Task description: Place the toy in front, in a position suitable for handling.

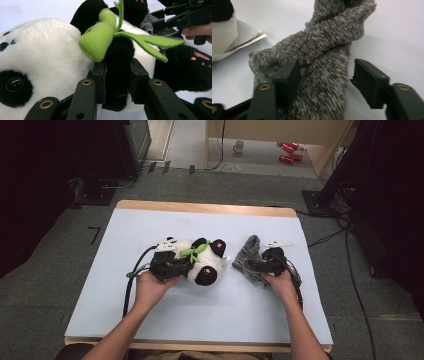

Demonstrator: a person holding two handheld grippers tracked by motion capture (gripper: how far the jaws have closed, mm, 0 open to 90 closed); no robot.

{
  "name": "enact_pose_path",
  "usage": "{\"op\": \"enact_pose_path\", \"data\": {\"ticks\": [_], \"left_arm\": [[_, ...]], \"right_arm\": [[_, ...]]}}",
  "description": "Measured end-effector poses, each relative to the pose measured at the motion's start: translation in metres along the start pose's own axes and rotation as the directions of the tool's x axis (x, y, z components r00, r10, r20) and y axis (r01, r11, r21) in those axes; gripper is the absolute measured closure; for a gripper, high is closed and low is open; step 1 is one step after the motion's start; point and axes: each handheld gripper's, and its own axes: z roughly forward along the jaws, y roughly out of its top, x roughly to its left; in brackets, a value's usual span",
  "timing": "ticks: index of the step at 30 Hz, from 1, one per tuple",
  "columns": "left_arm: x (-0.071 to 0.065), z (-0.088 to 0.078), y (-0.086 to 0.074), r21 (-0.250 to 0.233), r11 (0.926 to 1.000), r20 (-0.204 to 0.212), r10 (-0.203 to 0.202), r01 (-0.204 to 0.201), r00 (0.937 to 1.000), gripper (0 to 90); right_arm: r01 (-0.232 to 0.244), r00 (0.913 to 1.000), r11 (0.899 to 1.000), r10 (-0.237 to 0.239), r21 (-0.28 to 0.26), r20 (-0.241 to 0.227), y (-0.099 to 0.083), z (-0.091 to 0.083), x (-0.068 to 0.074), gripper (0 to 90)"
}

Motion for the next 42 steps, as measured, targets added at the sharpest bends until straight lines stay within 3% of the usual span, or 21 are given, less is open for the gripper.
{"op": "enact_pose_path", "data": {"ticks": [4,10,13,14,18,22,27,33,37,42], "left_arm": [[0.004,-0.003,0.001,-0.011,0.9999,0.018,-0.004,0.004,0.9998,65.4],[0.006,-0.006,0.003,-0.015,0.9999,0.046,0.004,-0.004,0.9989,58.0],[0.007,-0.008,0.003,-0.017,0.9996,0.056,0.026,-0.025,0.9981,55.3],[0.007,-0.009,0.003,-0.018,0.9993,0.060,0.035,-0.034,0.9976,52.7],[0.008,-0.012,0.003,-0.017,0.9986,0.070,0.051,-0.050,0.9962,48.9],[0.007,-0.019,0.003,-0.030,0.9952,0.055,0.095,-0.093,0.9940,46.5],[0.010,-0.025,0.003,-0.023,0.9950,0.062,0.098,-0.097,0.9932,45.3],[0.017,-0.038,0.007,-0.009,0.9923,0.039,0.124,-0.123,0.9916,43.7],[0.030,-0.050,0.007,-0.028,0.9934,0.023,0.112,-0.112,0.9934,41.7],[0.050,-0.061,0.006,-0.048,0.9959,0.034,0.078,-0.076,0.9964,40.5]], "right_arm": [[-0.001,0.9999,1.000,0.001,0.007,-0.013,0.001,0.003,0.000,55.6],[0.017,0.9998,0.999,-0.018,0.031,0.005,0.003,0.001,0.003,74.2],[0.028,0.9995,0.999,-0.028,0.016,0.016,0.005,-0.004,0.003,76.5],[0.004,0.9999,1.000,-0.004,-0.021,0.016,0.008,-0.011,0.002,77.1],[-0.037,0.9992,0.999,0.037,-0.039,-0.017,0.015,-0.021,0.000,77.1],[-0.030,0.9990,0.998,0.029,-0.047,-0.035,0.018,-0.026,0.004,77.2],[-0.028,0.9977,0.998,0.024,-0.062,-0.063,0.023,-0.032,0.009,77.1],[-0.022,0.9960,0.997,0.015,-0.080,-0.088,0.029,-0.042,0.015,77.1],[-0.011,0.9949,0.997,0.003,-0.079,-0.100,0.033,-0.047,0.018,77.0],[-0.010,0.9935,0.997,0.001,-0.077,-0.114,0.037,-0.052,0.022,77.0]]}}
